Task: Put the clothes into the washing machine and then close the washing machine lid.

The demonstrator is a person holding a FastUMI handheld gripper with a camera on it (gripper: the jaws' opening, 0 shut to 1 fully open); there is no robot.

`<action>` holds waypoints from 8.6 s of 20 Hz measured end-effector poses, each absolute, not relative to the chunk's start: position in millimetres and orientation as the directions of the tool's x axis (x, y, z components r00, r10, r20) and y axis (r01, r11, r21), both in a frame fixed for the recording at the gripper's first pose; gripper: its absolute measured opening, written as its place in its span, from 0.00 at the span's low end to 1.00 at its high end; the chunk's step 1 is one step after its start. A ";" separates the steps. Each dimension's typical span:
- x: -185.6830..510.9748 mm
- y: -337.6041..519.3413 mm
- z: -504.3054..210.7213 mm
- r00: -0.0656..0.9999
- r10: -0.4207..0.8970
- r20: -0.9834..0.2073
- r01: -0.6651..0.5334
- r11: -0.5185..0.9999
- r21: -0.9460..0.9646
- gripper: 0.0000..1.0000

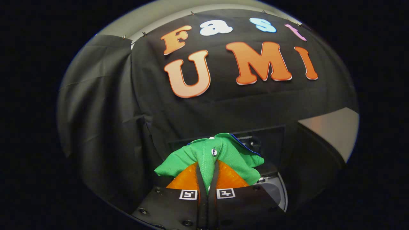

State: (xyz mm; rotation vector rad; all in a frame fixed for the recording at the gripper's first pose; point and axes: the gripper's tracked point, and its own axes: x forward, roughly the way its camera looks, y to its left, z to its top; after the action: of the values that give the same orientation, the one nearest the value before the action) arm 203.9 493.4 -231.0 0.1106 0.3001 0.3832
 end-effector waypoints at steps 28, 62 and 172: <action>212.8 465.3 -522.1 0.477 0.199 -0.856 -0.110 0.980 0.166 0.09; 190.2 462.5 -482.6 0.534 0.188 -0.825 -0.132 0.982 0.138 0.99; 186.0 379.6 -165.5 0.953 0.244 -0.180 -0.236 0.970 0.063 0.98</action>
State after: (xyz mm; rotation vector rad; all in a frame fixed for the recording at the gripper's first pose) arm 186.0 379.6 -165.5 0.0409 0.1876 0.2442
